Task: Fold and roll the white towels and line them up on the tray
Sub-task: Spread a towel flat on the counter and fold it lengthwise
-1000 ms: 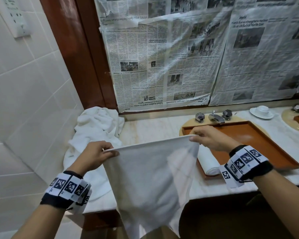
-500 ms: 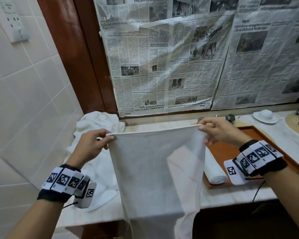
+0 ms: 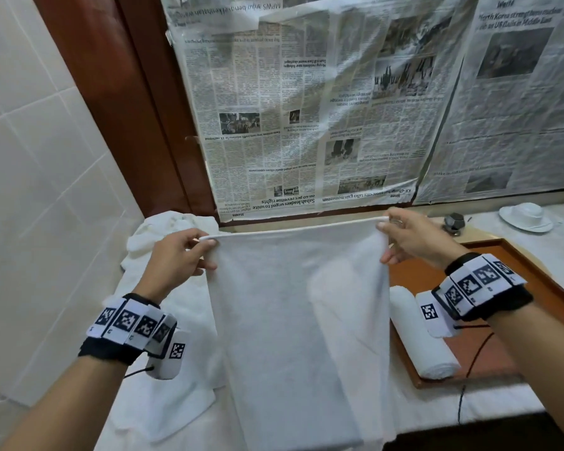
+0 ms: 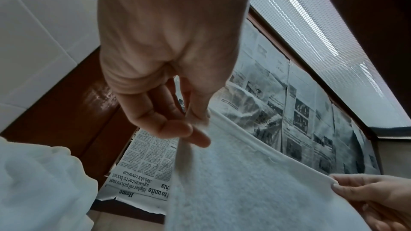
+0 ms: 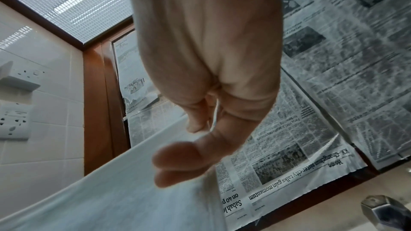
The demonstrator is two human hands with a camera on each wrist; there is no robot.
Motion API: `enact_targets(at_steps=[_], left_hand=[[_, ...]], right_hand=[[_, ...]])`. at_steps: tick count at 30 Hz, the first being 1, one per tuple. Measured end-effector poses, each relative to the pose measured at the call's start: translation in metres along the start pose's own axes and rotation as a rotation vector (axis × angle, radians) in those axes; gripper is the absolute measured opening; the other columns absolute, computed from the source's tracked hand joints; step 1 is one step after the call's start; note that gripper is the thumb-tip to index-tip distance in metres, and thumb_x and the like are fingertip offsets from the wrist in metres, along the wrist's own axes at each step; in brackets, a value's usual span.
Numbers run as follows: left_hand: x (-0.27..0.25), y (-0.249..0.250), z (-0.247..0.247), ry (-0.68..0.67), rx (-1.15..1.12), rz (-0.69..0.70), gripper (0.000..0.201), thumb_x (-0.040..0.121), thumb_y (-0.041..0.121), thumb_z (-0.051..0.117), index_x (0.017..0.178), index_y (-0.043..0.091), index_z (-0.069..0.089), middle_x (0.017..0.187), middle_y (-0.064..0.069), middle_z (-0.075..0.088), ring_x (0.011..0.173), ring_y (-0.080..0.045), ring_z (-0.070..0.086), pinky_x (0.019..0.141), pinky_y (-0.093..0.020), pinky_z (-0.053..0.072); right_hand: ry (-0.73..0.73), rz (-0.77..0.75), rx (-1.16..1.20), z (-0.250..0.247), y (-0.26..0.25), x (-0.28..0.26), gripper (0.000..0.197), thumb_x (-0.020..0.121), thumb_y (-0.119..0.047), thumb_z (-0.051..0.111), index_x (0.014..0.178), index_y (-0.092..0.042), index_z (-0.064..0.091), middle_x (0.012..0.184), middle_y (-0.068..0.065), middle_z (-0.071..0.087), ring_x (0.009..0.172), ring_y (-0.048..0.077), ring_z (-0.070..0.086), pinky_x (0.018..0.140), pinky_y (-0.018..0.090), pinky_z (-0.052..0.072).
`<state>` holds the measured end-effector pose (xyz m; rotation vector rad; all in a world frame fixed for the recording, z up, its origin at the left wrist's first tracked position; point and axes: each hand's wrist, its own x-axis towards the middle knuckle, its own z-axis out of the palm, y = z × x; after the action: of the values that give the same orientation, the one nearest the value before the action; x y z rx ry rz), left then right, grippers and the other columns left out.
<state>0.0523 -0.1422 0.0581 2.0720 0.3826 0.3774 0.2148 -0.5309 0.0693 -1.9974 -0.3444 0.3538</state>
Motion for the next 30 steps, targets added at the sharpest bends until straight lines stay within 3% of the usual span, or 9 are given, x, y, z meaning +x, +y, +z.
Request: enact_targets(at_steps=[3, 5, 11, 15, 18, 21, 23, 25, 30], left_hand=[[0.048, -0.005, 0.012, 0.028, -0.028, -0.018, 0.009, 0.097, 0.021, 0.065, 0.091, 0.016, 0.070, 0.087, -0.010, 0.073, 0.072, -0.023, 0.076, 0.056, -0.024, 0.057], [0.085, -0.011, 0.024, 0.058, -0.048, -0.022, 0.010, 0.096, 0.021, 0.065, 0.091, 0.015, 0.071, 0.087, -0.012, 0.073, 0.074, -0.025, 0.076, 0.064, -0.030, 0.060], [0.179, -0.046, 0.071, 0.139, -0.077, -0.055, 0.015, 0.097, 0.019, 0.064, 0.092, 0.005, 0.070, 0.084, -0.016, 0.074, 0.077, -0.027, 0.076, 0.077, -0.039, 0.062], [0.218, -0.085, 0.108, 0.198, -0.007, -0.128, 0.015, 0.097, 0.022, 0.064, 0.087, 0.012, 0.069, 0.085, -0.010, 0.075, 0.081, -0.023, 0.075, 0.085, -0.040, 0.059], [0.233, -0.120, 0.135, 0.175, 0.021, -0.201, 0.016, 0.093, 0.028, 0.067, 0.078, 0.025, 0.068, 0.083, -0.003, 0.074, 0.081, -0.021, 0.074, 0.088, -0.041, 0.058], [0.245, -0.162, 0.151, 0.116, 0.079, -0.251, 0.024, 0.083, 0.048, 0.062, 0.079, 0.025, 0.069, 0.076, 0.004, 0.074, 0.079, -0.021, 0.074, 0.087, -0.048, 0.057], [0.252, -0.188, 0.159, 0.078, 0.125, -0.312, 0.037, 0.076, 0.059, 0.054, 0.082, 0.025, 0.069, 0.076, 0.005, 0.075, 0.082, -0.021, 0.073, 0.088, -0.047, 0.056], [0.255, -0.200, 0.167, 0.047, 0.203, -0.362, 0.044, 0.075, 0.062, 0.047, 0.087, 0.025, 0.069, 0.081, 0.006, 0.075, 0.087, -0.021, 0.072, 0.092, -0.044, 0.054], [0.256, -0.201, 0.182, 0.053, 0.363, -0.404, 0.022, 0.093, 0.032, 0.061, 0.103, 0.016, 0.072, 0.102, -0.009, 0.074, 0.099, -0.029, 0.063, 0.088, -0.029, 0.043]], right_hand=[[0.024, 0.029, 0.055, 0.002, 0.001, 0.050, 0.012, 0.103, -0.022, 0.052, 0.098, -0.012, 0.050, 0.082, 0.022, 0.055, 0.067, 0.038, 0.073, 0.054, 0.036, 0.060], [0.063, 0.037, 0.070, 0.000, 0.006, 0.090, 0.014, 0.103, -0.019, 0.054, 0.093, -0.010, 0.048, 0.077, 0.024, 0.059, 0.059, 0.032, 0.071, 0.047, 0.031, 0.057], [0.139, 0.076, 0.147, 0.008, 0.038, 0.199, 0.011, 0.100, -0.012, 0.058, 0.092, -0.009, 0.051, 0.086, 0.029, 0.063, 0.062, 0.030, 0.072, 0.057, 0.036, 0.062], [0.172, 0.079, 0.094, 0.034, 0.074, 0.253, 0.014, 0.100, -0.014, 0.058, 0.092, -0.004, 0.053, 0.097, 0.022, 0.068, 0.072, 0.031, 0.074, 0.075, 0.048, 0.062], [0.172, 0.156, 0.122, 0.055, 0.109, 0.277, 0.013, 0.099, -0.013, 0.058, 0.093, -0.003, 0.055, 0.097, 0.020, 0.067, 0.073, 0.028, 0.072, 0.078, 0.047, 0.061], [0.201, 0.236, 0.075, 0.076, 0.142, 0.293, 0.009, 0.097, -0.020, 0.062, 0.096, -0.011, 0.061, 0.101, 0.014, 0.070, 0.075, 0.022, 0.074, 0.078, 0.036, 0.062], [0.219, 0.284, 0.041, 0.085, 0.159, 0.301, 0.007, 0.096, -0.022, 0.063, 0.095, -0.015, 0.062, 0.100, 0.013, 0.071, 0.075, 0.020, 0.073, 0.067, 0.021, 0.058], [0.229, 0.316, 0.002, 0.091, 0.169, 0.309, 0.009, 0.096, -0.022, 0.062, 0.097, -0.013, 0.062, 0.099, 0.012, 0.070, 0.078, 0.023, 0.073, 0.059, 0.015, 0.052], [0.257, 0.374, -0.061, 0.100, 0.182, 0.321, 0.010, 0.097, -0.018, 0.059, 0.105, -0.012, 0.060, 0.100, 0.013, 0.070, 0.083, 0.027, 0.072, 0.071, 0.028, 0.055]])
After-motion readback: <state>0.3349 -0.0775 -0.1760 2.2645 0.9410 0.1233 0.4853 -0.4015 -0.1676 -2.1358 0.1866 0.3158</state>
